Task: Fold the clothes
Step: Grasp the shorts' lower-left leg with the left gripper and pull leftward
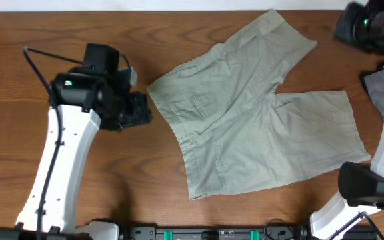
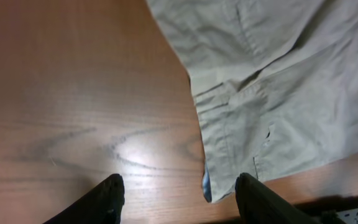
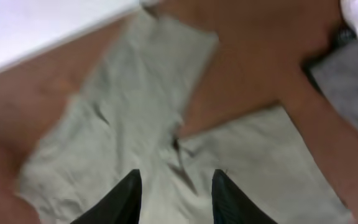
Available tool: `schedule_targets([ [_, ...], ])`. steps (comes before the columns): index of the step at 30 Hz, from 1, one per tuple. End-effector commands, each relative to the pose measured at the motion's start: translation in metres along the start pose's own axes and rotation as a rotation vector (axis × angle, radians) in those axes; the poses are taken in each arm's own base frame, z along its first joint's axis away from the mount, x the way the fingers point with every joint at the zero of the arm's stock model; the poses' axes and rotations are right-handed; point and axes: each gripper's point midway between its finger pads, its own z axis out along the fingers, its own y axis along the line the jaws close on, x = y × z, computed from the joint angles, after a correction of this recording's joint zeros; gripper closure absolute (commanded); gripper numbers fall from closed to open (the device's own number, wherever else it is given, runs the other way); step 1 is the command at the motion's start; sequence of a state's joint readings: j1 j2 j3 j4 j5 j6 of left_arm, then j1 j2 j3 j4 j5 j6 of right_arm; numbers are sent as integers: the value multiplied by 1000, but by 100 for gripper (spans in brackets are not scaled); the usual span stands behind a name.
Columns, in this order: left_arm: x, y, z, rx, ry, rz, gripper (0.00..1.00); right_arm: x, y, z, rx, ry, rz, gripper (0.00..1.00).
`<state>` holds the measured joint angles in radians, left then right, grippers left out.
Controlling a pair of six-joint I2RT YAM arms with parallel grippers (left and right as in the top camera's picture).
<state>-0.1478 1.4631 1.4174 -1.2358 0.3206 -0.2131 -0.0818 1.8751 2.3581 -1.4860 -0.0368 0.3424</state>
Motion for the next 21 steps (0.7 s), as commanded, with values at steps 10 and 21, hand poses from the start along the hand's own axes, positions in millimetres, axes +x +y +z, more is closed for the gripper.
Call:
schedule_targets([
  [10,126,-37,123,135,484,-64,40,91,-37,123,86,411,-50,64],
  [21,180,-44,159,78,701,127,41,93,-35,127,59,415,-43,63],
])
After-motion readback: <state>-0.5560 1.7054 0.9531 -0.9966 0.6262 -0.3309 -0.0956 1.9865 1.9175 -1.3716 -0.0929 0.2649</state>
